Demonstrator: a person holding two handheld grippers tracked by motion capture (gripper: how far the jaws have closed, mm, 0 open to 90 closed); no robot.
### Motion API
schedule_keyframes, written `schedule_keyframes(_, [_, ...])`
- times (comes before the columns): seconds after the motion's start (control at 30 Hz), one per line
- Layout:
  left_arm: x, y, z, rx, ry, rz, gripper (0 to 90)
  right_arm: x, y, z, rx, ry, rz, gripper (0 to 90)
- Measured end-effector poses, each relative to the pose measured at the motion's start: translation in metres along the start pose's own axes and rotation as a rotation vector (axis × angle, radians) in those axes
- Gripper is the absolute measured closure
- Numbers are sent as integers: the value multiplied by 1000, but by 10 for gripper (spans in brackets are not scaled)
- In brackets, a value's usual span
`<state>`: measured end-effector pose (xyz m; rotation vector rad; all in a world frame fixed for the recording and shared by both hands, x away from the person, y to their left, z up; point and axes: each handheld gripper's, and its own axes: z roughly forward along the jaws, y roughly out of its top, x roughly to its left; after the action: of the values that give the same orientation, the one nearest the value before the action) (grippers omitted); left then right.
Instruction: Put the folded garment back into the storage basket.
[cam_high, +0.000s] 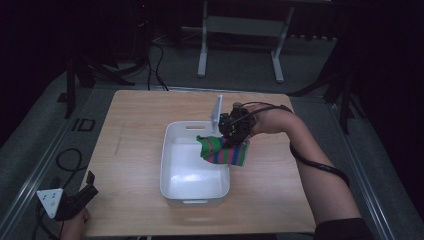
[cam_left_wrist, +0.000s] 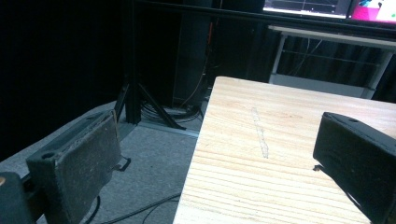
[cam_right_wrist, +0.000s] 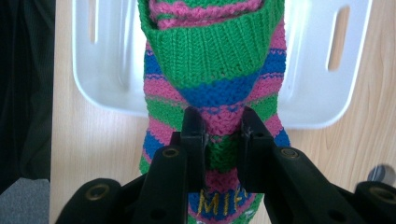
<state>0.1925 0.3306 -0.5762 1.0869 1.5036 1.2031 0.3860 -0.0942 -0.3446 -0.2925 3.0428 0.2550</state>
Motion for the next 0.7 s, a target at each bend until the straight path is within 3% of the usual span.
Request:
schedule_keyframes(0.4, [0, 0, 0, -2, -2, 4, 14, -2, 45, 8, -8, 24, -53, 754])
schedule_keyframes(0.7, [-1, 0, 0, -1, 2, 9, 14, -4, 55, 9, 1, 22, -57, 754])
